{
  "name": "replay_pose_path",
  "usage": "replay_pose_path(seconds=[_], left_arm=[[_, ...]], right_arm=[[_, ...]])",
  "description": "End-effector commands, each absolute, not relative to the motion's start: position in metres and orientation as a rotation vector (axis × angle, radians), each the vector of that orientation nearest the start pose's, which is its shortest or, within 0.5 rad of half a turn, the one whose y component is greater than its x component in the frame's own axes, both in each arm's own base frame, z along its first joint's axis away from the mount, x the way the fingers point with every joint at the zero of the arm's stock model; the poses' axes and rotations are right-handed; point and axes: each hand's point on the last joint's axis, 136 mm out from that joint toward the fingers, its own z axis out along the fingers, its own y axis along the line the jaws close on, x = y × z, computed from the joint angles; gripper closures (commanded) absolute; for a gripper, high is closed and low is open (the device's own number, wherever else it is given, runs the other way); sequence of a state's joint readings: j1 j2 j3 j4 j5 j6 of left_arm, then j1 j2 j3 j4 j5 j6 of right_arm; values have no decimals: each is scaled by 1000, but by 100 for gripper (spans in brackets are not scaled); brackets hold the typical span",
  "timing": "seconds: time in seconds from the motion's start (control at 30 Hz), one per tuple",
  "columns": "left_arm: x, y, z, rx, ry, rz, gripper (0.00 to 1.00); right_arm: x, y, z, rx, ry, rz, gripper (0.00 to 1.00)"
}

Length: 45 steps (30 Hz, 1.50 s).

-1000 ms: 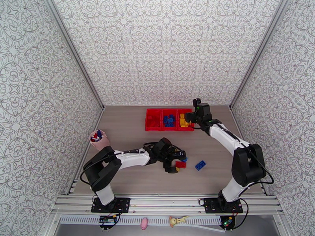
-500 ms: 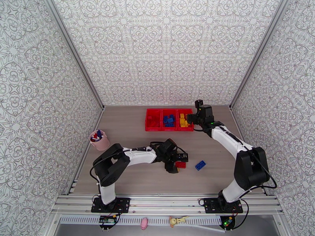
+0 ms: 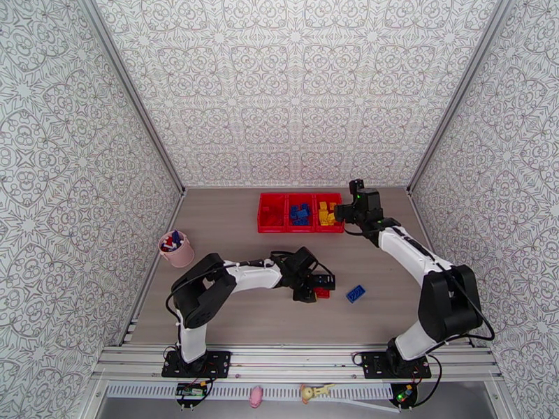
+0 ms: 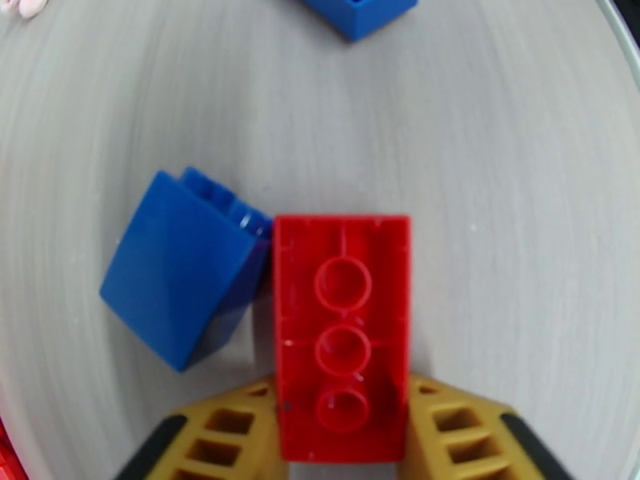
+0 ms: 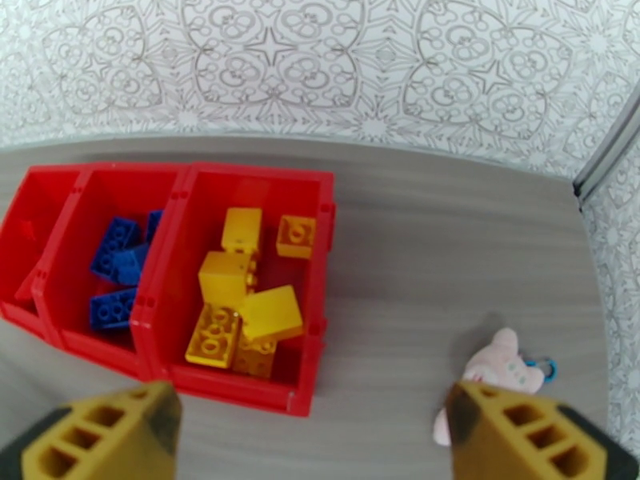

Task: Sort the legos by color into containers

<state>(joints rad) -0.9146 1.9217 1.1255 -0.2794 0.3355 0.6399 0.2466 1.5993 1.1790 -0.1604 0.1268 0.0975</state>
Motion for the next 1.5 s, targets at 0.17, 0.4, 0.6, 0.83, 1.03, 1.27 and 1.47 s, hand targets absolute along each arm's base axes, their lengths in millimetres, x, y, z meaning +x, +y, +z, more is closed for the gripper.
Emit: replay_pose_path(seconds=[0.17,0.4,0.6,0.83,1.03,1.27,1.47], left_arm=[[221,-378,34,-2568,-2414,761,80],[239,-362,77,-2524,-2640,925,80],[291,-332,124,-2271,-3114,1034,80],[356,-276,151,-1735,-3723,876,79],[403,-234,157,-1056,-4004,740,82],[455,-197,148,-412,-4064,467,86],[489,-196,133,-364,-3985,383,85]], right_arm=[[460,96,211,-97,2113,104,6],[446,103,210,-167,2133,145,1],[433,112,210,-246,2125,201,0],[403,147,213,-440,2079,345,0],[374,188,212,-657,2028,400,0],[367,227,217,-771,1964,441,1],[367,246,217,-794,1955,469,1]])
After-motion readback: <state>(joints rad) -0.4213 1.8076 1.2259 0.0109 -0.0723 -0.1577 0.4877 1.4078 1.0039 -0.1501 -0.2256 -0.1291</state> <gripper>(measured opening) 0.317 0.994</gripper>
